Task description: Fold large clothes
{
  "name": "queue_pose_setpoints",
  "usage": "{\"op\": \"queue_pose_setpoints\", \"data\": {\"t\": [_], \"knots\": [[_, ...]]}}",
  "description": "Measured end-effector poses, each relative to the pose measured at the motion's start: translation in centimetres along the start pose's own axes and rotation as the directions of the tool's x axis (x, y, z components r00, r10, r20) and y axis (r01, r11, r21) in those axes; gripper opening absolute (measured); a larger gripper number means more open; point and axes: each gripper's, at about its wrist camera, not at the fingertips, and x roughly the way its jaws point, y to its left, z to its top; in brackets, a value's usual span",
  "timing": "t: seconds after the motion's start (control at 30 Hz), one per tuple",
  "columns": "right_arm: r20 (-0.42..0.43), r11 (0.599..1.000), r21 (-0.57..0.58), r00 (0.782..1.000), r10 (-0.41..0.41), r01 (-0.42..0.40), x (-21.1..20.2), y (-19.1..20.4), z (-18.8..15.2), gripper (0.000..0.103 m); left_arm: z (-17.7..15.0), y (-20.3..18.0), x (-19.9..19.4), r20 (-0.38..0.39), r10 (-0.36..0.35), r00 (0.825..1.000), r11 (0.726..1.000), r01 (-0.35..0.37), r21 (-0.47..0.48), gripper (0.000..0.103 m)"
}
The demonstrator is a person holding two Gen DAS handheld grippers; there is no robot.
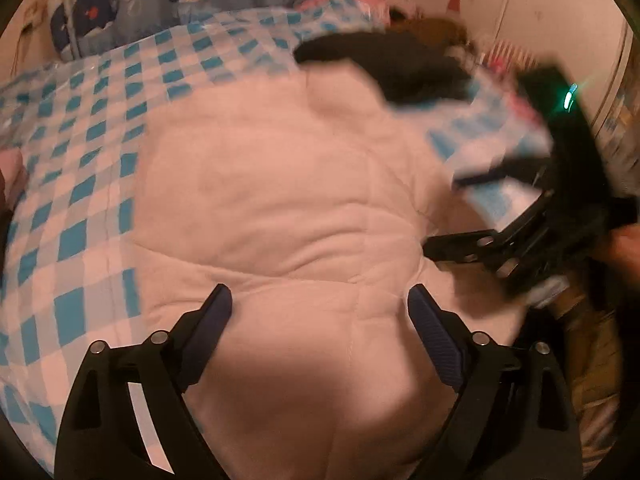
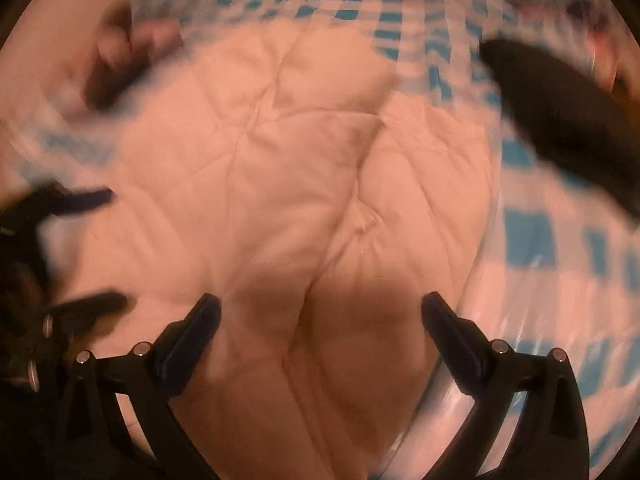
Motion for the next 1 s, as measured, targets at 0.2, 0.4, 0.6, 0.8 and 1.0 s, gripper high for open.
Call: {"op": "queue_pose_setpoints", "data": {"t": [0.2,0.4,0.6,0.8,1.0], "knots": [[0.117,0.933,0.335,0.988,0.099,-0.133,-4.7,-9.6,-4.4,0.097,-1.1,10.8,-3.1,0.028,-0.075,0.997,0.920,0.080,-0.383,0.088],[0.083,0.800,0.516,0.948,0.308,-0.306,0.4,-13.1,-6.8,0.097,-4.9,14.9,1.0,0.007,-0.226,0.974,0.779,0.184,-0.600,0.088],[0.119,0.775,0.472,0.901,0.416,-0.420,0.2,-11.8,-6.3,0.097,-4.0,13.0,2.9,0.027,-0.285,0.958,0.769,0.245,-0.591,0.088],[0.105,0.718,0.510,0.862,0.495,-0.474,2.0,-11.8,-6.8,0.098,-3.2,12.5,5.1,0.009,-0.301,0.954,0.756,0.244,-0.608,0.090],[0.067,0.712,0.519,0.853,0.518,-0.473,3.6,-10.1,-6.8,0.098,-2.4,10.9,4.4,-0.009,-0.262,0.965,0.803,0.213,-0.557,0.090]]}}
